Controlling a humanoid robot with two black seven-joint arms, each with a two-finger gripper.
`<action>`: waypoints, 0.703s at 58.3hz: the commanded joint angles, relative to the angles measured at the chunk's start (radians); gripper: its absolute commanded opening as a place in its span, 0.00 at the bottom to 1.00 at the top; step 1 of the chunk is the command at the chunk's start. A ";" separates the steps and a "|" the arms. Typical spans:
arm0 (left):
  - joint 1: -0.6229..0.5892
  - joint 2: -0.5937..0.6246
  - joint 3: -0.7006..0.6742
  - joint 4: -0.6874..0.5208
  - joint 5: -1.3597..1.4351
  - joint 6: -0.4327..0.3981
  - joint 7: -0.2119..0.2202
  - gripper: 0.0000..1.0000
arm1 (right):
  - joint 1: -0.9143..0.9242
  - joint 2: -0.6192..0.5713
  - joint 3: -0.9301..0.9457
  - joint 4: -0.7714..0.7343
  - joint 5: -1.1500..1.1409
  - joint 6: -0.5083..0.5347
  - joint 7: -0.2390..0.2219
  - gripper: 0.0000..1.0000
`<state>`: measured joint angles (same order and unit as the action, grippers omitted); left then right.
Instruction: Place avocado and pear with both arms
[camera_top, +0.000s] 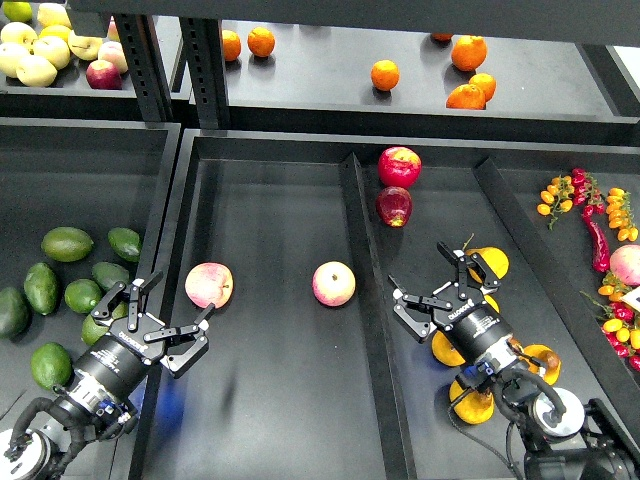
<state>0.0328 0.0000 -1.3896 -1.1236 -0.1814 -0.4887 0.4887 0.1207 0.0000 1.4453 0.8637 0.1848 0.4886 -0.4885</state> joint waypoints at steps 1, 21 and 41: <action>0.006 0.000 0.003 -0.002 -0.004 0.000 0.000 0.99 | -0.067 0.000 -0.013 0.043 0.036 0.000 0.000 0.99; -0.008 0.000 0.027 -0.002 -0.003 0.000 0.000 0.99 | -0.191 0.000 -0.020 0.233 0.091 0.000 0.000 0.99; -0.060 0.000 0.061 -0.036 -0.001 0.000 -0.047 0.99 | -0.231 0.000 -0.011 0.373 0.093 -0.016 0.019 0.99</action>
<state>-0.0179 0.0000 -1.3347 -1.1373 -0.1830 -0.4887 0.4472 -0.1056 0.0000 1.4255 1.1870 0.2760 0.4886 -0.4761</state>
